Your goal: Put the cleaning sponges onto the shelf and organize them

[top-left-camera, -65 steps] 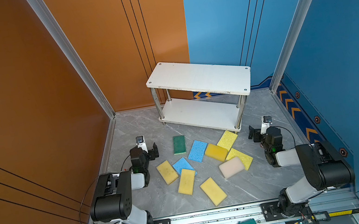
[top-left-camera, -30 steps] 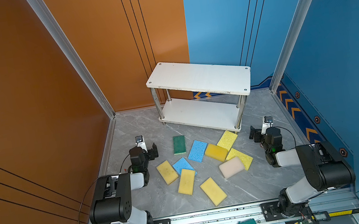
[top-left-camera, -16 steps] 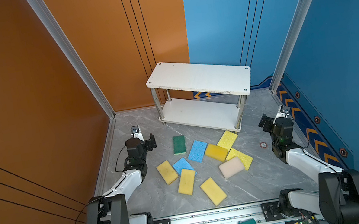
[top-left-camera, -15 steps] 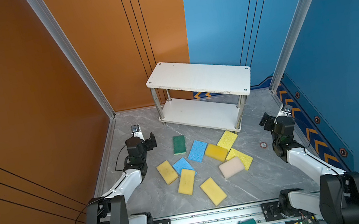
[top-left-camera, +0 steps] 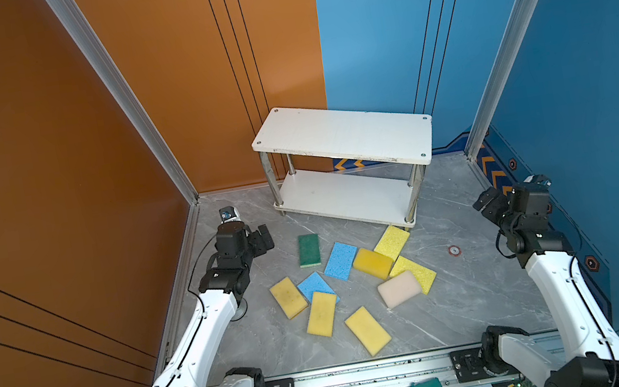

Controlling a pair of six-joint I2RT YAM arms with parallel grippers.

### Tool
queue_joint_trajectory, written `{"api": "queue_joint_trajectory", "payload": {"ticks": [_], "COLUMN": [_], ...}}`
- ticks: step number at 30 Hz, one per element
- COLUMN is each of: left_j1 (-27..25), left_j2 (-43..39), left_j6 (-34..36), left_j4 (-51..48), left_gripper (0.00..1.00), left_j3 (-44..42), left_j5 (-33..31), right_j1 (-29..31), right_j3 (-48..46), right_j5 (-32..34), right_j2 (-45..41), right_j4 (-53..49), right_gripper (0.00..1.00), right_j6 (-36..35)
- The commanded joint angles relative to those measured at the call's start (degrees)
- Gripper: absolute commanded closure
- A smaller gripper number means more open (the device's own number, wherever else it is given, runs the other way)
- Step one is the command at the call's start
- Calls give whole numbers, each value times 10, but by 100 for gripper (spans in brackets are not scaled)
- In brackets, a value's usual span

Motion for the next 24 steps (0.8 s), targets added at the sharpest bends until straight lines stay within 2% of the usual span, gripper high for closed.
{"api": "queue_joint_trajectory", "payload": {"ticks": [1, 11, 19, 24], "left_j1": [-12, -34, -40, -34], "left_j2": [-29, -77, -80, -71], "left_j6": [-51, -104, -126, -132], "left_j4": [-102, -137, -165, -165], "left_gripper": [2, 2, 2, 2], "left_j3": [13, 16, 58, 86], "left_j5": [36, 254, 328, 339], "right_j1": [7, 24, 39, 42], "right_j3": [33, 111, 191, 228], "right_j5": [-84, -185, -269, -302], "right_j2": [-15, -50, -15, 23], "right_j4": [-111, -208, -268, -270], "right_gripper": [0, 0, 0, 0], "right_j6": [23, 38, 45, 69]}}
